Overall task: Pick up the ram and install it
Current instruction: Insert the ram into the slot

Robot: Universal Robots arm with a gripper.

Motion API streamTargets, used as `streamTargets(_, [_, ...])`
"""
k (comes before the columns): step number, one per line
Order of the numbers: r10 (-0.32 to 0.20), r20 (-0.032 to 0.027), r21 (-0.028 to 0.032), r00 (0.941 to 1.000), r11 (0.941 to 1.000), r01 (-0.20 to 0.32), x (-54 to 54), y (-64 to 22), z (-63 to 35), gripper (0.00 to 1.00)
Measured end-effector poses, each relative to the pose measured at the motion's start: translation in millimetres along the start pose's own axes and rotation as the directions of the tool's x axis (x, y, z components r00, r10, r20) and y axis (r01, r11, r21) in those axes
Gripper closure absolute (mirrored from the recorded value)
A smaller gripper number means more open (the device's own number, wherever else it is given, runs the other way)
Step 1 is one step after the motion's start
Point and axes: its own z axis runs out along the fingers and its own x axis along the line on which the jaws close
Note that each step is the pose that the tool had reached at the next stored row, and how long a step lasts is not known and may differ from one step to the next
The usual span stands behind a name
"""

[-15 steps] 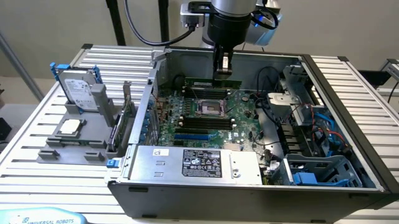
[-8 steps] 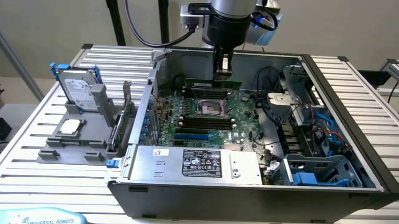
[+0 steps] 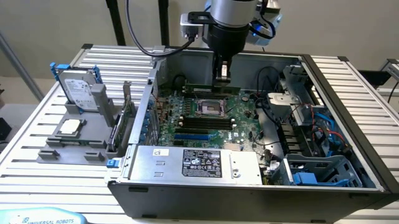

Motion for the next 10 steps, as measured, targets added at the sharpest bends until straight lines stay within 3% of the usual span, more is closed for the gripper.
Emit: streamTargets(10, [0.000,-0.0107,0.0002,0.9999,1.0000,0.000,4.7,-0.5,15.4,0.87])
